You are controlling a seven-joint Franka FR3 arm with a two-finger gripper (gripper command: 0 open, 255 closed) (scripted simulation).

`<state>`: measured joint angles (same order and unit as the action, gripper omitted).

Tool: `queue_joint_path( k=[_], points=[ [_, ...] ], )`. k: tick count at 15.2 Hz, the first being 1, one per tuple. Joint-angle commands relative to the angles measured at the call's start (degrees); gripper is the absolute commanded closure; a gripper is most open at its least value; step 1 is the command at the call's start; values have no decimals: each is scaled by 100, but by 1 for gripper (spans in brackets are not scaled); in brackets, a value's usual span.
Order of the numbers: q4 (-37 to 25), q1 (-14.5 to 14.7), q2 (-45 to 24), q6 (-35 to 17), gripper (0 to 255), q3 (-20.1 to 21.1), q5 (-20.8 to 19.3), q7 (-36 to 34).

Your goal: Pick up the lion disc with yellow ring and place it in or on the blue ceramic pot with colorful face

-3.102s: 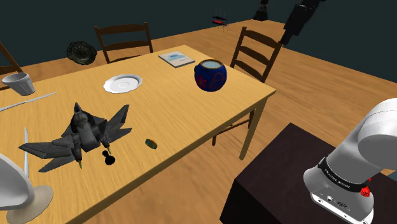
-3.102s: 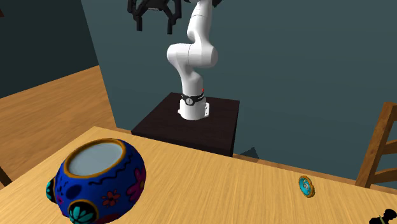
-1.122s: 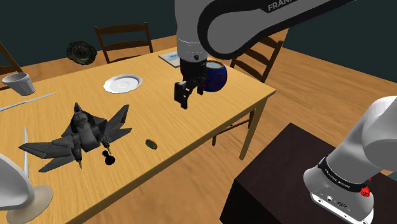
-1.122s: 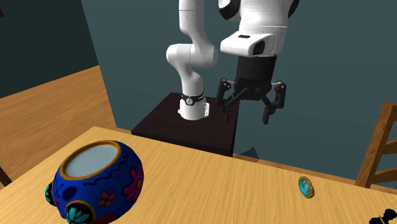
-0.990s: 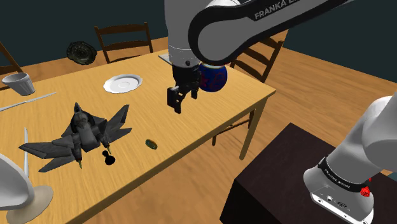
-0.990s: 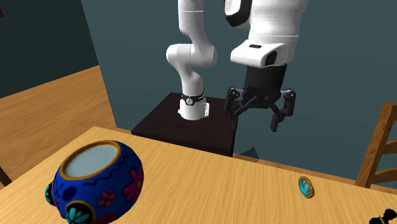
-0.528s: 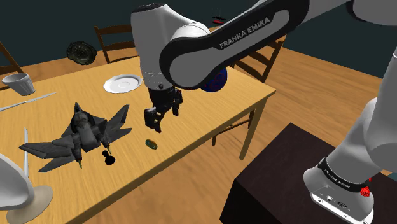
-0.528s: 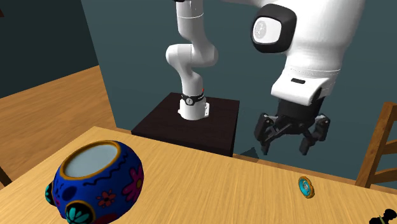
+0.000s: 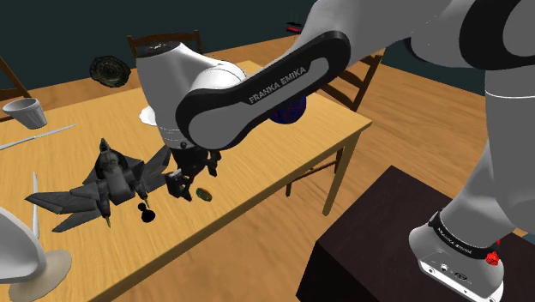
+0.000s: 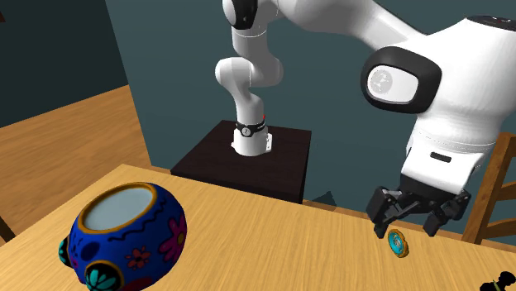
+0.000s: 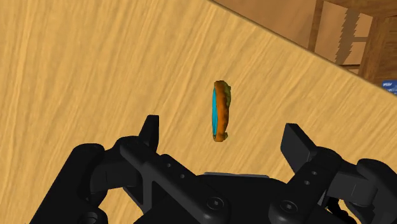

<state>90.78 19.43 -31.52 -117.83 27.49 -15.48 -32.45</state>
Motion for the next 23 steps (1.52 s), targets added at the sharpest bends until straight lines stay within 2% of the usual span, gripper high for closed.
queue_joint_path(
  k=[1, 5, 13, 14, 23],
  points=[
    [24, 29, -85, -101, 0, -21, -40, -32],
    [142, 57, -245, -366, 0, -77, -127, -85],
    [142, 57, -245, -365, 0, -77, -127, -85],
    [142, 57, -245, -365, 255, -77, -127, -85],
    [142, 57, -245, -365, 255, -77, -127, -85]
  ],
)
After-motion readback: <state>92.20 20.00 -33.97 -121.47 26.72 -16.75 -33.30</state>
